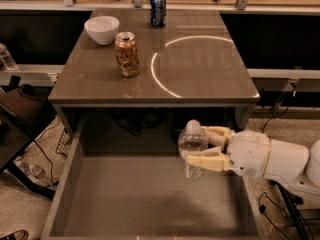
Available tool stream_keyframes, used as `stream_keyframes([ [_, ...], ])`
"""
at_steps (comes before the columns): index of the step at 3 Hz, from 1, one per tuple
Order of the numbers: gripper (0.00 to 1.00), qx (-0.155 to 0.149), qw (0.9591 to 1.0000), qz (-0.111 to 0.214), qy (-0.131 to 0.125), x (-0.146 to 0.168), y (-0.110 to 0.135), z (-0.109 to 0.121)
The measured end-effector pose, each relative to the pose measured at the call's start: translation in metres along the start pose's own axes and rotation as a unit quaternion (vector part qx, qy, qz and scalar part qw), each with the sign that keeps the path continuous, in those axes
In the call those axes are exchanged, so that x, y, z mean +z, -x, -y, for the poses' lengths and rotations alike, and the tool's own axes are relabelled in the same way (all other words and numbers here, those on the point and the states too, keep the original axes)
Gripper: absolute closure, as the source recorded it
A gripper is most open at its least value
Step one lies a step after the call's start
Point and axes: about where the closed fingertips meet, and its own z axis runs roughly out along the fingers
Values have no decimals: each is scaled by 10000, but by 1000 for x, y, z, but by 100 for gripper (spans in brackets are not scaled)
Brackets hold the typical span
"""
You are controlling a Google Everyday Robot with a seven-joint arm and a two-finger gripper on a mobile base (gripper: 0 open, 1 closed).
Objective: Place water bottle into top drawer
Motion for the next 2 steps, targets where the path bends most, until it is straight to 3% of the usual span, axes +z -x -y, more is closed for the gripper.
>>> stream_keyframes([
  [1,100,-218,9989,43,404,44,-17,-18],
  [2,100,-219,9989,42,405,44,-17,-18],
])
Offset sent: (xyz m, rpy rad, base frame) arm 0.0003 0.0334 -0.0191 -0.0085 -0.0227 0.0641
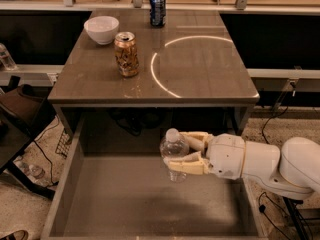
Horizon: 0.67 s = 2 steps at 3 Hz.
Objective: Place water bottle into top drawer
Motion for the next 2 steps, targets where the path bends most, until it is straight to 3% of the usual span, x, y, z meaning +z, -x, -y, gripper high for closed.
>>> stream_keyframes([
  [1,100,41,9998,-85,191,16,-8,-4],
  [2,100,125,9981,-159,580,54,-20,-13],
])
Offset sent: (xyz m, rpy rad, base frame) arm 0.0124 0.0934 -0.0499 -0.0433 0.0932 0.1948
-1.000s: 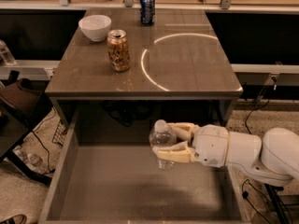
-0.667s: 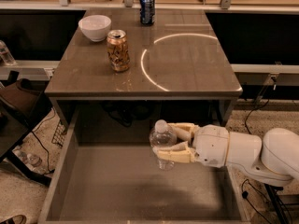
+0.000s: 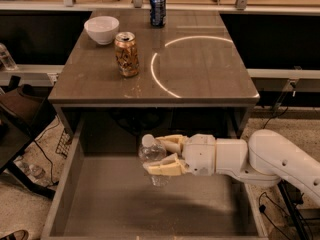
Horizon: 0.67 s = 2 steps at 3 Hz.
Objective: Place water bottle into top drawer
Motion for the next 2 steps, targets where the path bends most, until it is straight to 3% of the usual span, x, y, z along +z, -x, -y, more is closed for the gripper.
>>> stream_keyframes([
  [1,100,305,9986,294,328,47,-17,-3],
  [2,100,494,9964,517,447,66,-24,-3],
])
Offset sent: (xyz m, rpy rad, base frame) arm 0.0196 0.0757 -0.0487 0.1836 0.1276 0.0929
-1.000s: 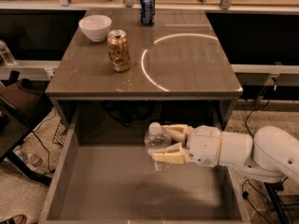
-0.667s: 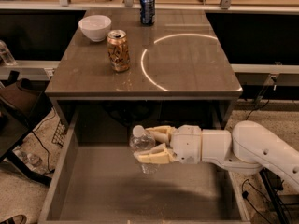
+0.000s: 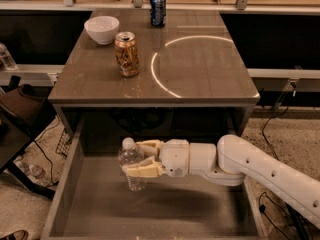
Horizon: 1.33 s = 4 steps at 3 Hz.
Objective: Place water bottle into top drawer
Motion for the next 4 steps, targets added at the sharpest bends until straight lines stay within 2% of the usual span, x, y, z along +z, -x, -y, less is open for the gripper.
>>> stream_keyframes([
  [1,100,188,9994,252,133,19,-8,0],
  [2,100,185,9990,346,234,34,-12,-6],
  [4,100,-307,9983,437,217,38,-6,-19],
])
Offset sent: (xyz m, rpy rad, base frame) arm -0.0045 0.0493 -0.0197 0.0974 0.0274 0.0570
